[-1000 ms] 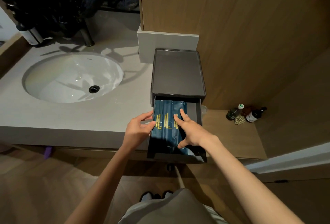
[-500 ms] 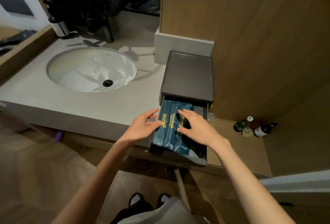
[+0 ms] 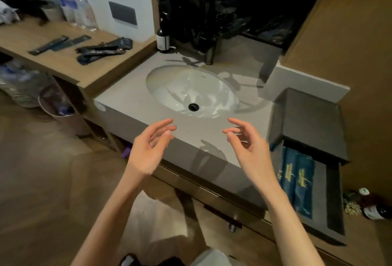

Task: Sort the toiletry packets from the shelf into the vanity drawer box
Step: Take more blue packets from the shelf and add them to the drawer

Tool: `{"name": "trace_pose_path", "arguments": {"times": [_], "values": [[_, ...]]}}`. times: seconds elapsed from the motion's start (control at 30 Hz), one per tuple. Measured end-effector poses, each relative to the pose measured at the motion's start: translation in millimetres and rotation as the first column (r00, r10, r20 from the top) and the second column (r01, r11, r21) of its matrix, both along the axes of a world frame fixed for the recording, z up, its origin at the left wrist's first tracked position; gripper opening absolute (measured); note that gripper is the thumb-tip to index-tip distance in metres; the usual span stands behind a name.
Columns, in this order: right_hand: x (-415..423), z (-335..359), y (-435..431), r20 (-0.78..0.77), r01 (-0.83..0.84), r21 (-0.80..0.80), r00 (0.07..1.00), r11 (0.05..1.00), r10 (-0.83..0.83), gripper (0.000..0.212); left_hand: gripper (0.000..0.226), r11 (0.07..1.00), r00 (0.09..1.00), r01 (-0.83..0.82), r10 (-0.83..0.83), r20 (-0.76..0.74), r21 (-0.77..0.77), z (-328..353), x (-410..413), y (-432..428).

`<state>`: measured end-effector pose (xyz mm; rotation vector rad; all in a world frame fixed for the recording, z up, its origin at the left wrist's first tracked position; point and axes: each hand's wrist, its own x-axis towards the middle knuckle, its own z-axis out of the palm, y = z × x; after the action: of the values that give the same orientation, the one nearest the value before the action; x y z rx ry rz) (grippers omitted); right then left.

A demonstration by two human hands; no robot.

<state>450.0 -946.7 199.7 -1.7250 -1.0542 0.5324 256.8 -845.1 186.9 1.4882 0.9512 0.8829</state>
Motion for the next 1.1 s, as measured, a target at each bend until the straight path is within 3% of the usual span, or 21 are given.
{"name": "trace_pose_path", "arguments": {"times": [0.17, 0.43, 0.83, 1.1], "values": [[-111, -21, 73, -0.128, -0.067, -0.063, 0.99, 0.996, 0.059, 0.024, 0.026, 0.992, 0.994, -0.098, 0.094, -0.055, -0.082, -17, -118, 50], [-226, -23, 185, -0.189, -0.181, -0.112, 0.969, 0.977, 0.158, 0.025, 0.035, 0.972, 0.982, -0.171, 0.156, -0.106, -0.159, -17, -238, 138], [-299, -25, 433, -0.183, -0.114, 0.002, 0.977, 0.993, 0.112, 0.03, 0.028, 0.974, 0.971, -0.223, 0.218, -0.099, -0.037, -24, -321, 405], [-325, -21, 596, -0.149, -0.107, -0.06, 0.984, 0.992, 0.097, 0.027, 0.03, 0.971, 0.964, -0.231, 0.22, -0.148, -0.065, -27, -341, 577]]}}
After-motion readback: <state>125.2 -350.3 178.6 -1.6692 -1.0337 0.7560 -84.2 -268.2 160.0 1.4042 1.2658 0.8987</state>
